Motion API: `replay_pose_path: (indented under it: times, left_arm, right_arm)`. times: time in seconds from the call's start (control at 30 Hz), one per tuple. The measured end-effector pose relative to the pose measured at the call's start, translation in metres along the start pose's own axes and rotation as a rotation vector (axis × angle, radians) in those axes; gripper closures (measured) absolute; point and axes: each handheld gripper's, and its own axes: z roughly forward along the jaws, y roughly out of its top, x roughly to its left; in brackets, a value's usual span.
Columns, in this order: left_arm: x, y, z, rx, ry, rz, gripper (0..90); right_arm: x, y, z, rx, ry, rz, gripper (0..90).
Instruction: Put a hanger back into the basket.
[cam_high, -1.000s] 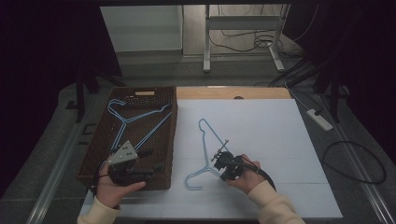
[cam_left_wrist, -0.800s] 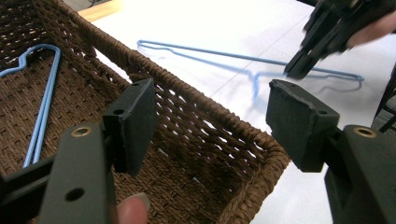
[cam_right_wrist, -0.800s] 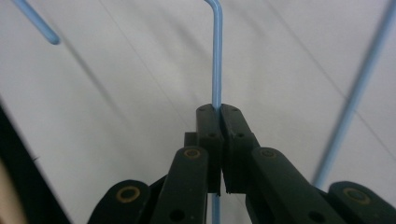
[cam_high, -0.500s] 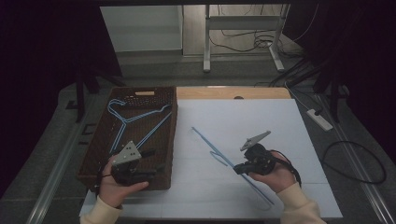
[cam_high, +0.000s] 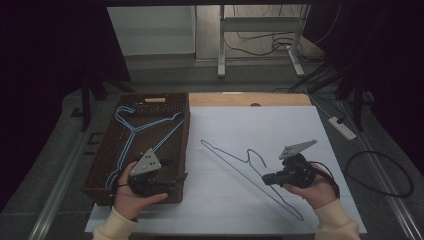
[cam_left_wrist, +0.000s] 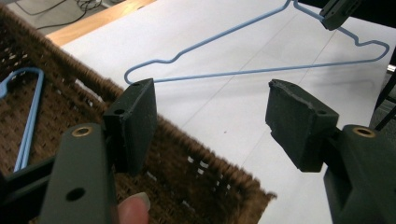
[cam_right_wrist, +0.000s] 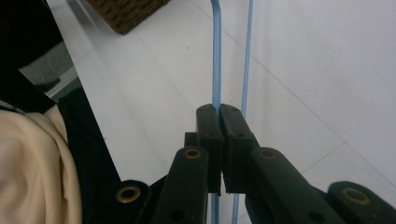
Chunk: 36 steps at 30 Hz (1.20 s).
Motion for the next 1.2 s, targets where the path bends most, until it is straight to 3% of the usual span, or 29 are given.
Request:
replay_pose_path:
  times: [0.3,0.53,0.73,0.93,1.2]
  left_arm:
    - [-0.002,0.012,0.01,0.002,-0.012,0.02,34.0]
    - [-0.004,0.031,0.023,0.012,-0.029,0.053,33.9]
    - [-0.002,0.05,0.042,0.038,-0.057,0.076,34.0]
    - [0.001,0.064,0.07,0.089,-0.118,0.117,33.9]
    - [-0.005,0.07,0.105,0.169,-0.167,0.245,34.7]
  right_arm:
    - [-0.005,-0.006,-0.006,-0.028,0.027,-0.001,88.2]
    - [-0.004,-0.006,-0.008,-0.036,0.047,-0.023,88.2]
    - [-0.004,-0.007,-0.013,-0.051,0.062,-0.034,88.2]
    - [-0.004,-0.008,-0.018,-0.055,0.082,-0.053,88.2]
    - [-0.002,-0.009,-0.02,-0.048,0.111,-0.089,88.2]
